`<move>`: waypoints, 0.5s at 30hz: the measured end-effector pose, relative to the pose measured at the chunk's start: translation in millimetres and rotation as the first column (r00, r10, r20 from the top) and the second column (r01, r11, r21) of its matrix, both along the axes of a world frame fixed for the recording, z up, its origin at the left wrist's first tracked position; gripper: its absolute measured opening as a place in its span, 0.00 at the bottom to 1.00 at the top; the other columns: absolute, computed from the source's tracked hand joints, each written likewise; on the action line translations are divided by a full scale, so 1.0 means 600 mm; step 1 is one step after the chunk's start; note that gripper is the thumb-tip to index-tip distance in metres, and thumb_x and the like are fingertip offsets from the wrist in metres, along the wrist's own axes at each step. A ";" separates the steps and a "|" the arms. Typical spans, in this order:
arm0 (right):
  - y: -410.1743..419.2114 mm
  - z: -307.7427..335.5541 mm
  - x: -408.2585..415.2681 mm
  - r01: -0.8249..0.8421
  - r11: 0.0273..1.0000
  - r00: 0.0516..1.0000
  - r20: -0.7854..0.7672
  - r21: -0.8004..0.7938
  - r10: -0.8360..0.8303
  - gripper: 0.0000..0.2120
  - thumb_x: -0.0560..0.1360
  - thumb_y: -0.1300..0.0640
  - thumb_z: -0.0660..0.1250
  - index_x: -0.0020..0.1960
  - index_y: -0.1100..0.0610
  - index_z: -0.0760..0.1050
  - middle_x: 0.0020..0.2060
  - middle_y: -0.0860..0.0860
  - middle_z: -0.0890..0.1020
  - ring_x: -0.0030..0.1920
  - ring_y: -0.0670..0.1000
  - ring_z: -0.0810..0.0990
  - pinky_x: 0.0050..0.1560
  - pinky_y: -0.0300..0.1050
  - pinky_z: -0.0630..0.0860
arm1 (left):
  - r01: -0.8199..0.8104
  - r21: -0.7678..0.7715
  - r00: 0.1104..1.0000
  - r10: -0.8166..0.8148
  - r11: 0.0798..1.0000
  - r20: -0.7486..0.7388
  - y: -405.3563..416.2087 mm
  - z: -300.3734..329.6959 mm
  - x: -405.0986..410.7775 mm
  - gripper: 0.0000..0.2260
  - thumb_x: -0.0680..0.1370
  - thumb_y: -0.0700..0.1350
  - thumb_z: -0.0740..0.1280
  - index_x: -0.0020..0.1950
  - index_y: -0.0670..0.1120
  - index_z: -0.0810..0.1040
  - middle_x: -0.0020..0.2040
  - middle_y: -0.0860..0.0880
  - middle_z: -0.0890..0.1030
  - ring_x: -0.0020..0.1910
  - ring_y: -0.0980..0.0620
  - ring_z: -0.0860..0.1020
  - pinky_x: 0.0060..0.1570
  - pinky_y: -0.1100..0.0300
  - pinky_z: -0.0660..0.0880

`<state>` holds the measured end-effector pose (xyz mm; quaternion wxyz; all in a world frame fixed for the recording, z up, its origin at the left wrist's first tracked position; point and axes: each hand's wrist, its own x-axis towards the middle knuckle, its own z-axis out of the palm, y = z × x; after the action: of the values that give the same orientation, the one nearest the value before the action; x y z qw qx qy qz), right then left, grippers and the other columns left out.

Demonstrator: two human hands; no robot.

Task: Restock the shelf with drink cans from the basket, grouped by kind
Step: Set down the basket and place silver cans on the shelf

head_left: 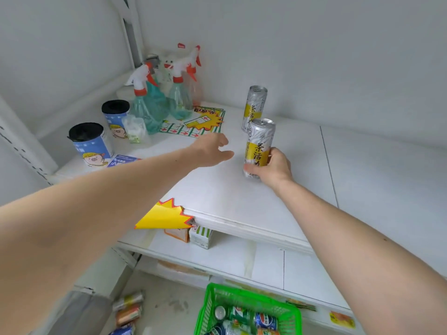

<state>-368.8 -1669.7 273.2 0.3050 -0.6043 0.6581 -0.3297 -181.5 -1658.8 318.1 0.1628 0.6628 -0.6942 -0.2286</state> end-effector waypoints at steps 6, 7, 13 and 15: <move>-0.066 -0.020 0.030 0.041 0.998 0.999 0.008 -0.044 -0.041 0.27 0.62 0.49 0.81 0.56 0.55 0.75 0.51 0.52 0.82 0.50 0.54 0.81 0.50 0.45 0.78 | 0.044 0.061 0.977 -0.056 0.997 0.204 -0.047 -0.052 0.008 0.24 0.78 0.55 0.65 0.72 0.48 0.68 0.69 0.48 0.71 0.67 0.47 0.70 0.65 0.51 0.69; -0.074 -0.021 0.034 0.046 0.998 0.999 0.011 -0.050 -0.045 0.27 0.62 0.50 0.81 0.56 0.56 0.75 0.51 0.52 0.82 0.50 0.54 0.81 0.50 0.44 0.78 | 0.041 0.064 0.976 -0.053 0.997 0.212 -0.052 -0.057 0.009 0.24 0.78 0.55 0.65 0.72 0.48 0.67 0.69 0.48 0.71 0.67 0.47 0.70 0.65 0.51 0.69; -0.115 -0.025 0.057 0.074 0.993 0.997 0.023 -0.089 -0.072 0.29 0.62 0.52 0.81 0.57 0.58 0.73 0.53 0.54 0.82 0.52 0.55 0.81 0.52 0.45 0.77 | 0.025 0.104 0.970 -0.049 0.994 0.237 -0.075 -0.076 0.014 0.25 0.78 0.56 0.64 0.72 0.49 0.67 0.69 0.47 0.71 0.67 0.46 0.70 0.64 0.51 0.70; -0.125 -0.027 0.063 0.074 0.993 0.997 0.022 -0.087 -0.072 0.29 0.62 0.52 0.82 0.58 0.59 0.73 0.54 0.54 0.82 0.53 0.55 0.81 0.54 0.47 0.77 | 0.026 0.102 0.963 -0.052 0.994 0.263 -0.079 -0.081 0.014 0.25 0.78 0.57 0.63 0.72 0.49 0.67 0.69 0.48 0.72 0.67 0.46 0.70 0.64 0.51 0.70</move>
<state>-330.9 -1744.7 257.0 0.2721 -0.5896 0.6618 -0.3748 -173.2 -1706.1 269.8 0.0312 0.6809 -0.7106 -0.1745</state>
